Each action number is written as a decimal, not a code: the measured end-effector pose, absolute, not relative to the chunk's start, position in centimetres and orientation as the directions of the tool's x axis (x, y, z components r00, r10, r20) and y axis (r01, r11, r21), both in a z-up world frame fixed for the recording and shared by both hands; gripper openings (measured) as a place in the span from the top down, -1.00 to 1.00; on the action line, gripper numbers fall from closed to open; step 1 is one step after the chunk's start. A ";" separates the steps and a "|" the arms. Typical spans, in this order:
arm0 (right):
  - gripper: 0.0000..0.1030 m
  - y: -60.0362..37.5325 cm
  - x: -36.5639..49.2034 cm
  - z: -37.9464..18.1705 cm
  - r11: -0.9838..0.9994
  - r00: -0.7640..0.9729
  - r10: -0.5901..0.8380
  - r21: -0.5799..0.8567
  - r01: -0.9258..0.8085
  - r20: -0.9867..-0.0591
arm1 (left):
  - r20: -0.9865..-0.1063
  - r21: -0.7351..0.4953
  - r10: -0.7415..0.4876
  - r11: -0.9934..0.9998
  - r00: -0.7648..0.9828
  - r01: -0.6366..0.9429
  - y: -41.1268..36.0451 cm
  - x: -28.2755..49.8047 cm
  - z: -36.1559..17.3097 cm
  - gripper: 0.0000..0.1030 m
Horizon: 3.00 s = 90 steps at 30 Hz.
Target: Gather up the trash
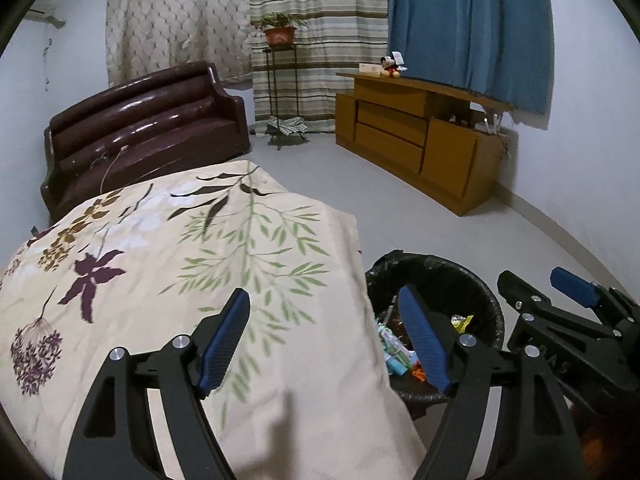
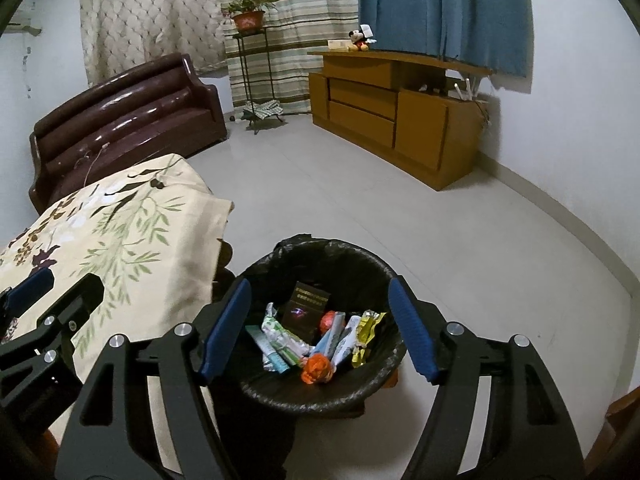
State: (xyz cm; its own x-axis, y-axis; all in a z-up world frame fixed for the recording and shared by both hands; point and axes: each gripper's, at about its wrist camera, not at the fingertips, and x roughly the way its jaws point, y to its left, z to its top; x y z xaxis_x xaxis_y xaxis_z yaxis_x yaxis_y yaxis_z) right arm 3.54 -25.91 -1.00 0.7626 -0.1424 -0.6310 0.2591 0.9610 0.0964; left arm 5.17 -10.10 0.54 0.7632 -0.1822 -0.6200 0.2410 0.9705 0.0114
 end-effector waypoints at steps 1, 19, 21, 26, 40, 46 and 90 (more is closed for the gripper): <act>-0.36 -25.7 3.3 -0.8 0.962 0.765 -0.141 0.096 0.256 -0.628 | -0.618 0.009 -0.181 0.972 0.765 0.237 -9.8 4.9 0.7 -0.45; -0.38 -23.2 -1.1 2.6 0.972 0.808 -0.143 0.074 0.224 -0.572 | -0.565 -0.001 -0.170 0.979 0.807 0.206 -6.4 0.0 3.2 -0.52; -0.38 -23.1 -1.4 2.8 0.972 0.811 -0.142 0.074 0.223 -0.568 | -0.559 -0.003 -0.173 0.978 0.811 0.207 -6.2 -0.4 3.3 -0.52; -0.38 -22.5 -1.9 3.3 0.974 0.820 -0.141 0.070 0.215 -0.554 | -0.554 -0.008 -0.179 0.978 0.813 0.211 -6.1 -0.6 3.5 -0.52; -0.39 -22.1 -2.1 3.4 0.975 0.824 -0.142 0.065 0.212 -0.549 | -0.554 -0.013 -0.179 0.978 0.813 0.207 -6.0 -0.8 3.6 -0.52; -0.39 -22.1 -2.1 3.4 0.975 0.824 -0.142 0.066 0.212 -0.549 | -0.554 -0.013 -0.180 0.978 0.813 0.208 -6.0 -0.8 3.6 -0.52; -0.39 -22.0 -2.1 3.2 0.975 0.824 -0.143 0.064 0.212 -0.549 | -0.555 -0.021 -0.185 0.978 0.811 0.209 -5.9 -1.0 3.5 -0.52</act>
